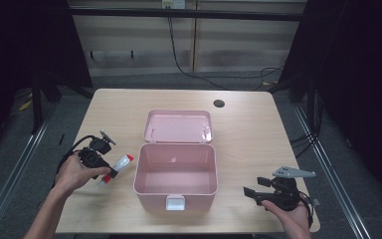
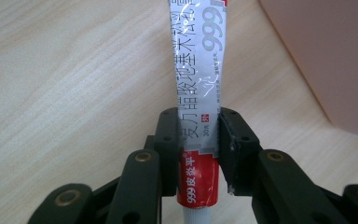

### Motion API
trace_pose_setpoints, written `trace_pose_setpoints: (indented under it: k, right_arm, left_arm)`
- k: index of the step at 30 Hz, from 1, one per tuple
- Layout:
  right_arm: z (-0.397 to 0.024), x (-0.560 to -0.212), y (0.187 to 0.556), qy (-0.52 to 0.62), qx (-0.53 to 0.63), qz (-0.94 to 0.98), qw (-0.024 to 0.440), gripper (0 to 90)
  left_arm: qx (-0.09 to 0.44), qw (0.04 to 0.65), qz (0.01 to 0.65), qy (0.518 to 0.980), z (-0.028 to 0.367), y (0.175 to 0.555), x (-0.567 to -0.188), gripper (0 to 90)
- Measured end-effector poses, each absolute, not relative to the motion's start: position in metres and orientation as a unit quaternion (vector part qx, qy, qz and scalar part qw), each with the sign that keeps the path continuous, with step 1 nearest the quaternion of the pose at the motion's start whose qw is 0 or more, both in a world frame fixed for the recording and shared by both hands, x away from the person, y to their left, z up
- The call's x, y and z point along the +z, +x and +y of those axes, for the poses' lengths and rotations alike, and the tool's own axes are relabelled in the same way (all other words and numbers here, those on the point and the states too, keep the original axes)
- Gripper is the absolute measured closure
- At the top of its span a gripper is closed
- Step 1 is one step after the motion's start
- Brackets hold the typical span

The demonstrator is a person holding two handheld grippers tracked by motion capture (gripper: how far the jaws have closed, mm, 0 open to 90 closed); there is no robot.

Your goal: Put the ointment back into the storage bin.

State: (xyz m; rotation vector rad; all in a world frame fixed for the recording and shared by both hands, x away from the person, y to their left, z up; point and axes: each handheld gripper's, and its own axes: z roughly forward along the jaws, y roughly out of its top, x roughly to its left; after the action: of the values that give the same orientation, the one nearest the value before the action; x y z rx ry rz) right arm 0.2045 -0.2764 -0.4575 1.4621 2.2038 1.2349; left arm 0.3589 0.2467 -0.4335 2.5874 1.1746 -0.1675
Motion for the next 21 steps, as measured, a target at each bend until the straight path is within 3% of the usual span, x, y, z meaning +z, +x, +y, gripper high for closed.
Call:
trace_pose_setpoints:
  k: [21]
  right_arm:
    - [-0.276,-0.458,0.205,0.496,0.422,0.751,0.109,28.0]
  left_arm:
    - [-0.062,0.206,0.374,0.902,0.268,0.340,-0.398,70.7]
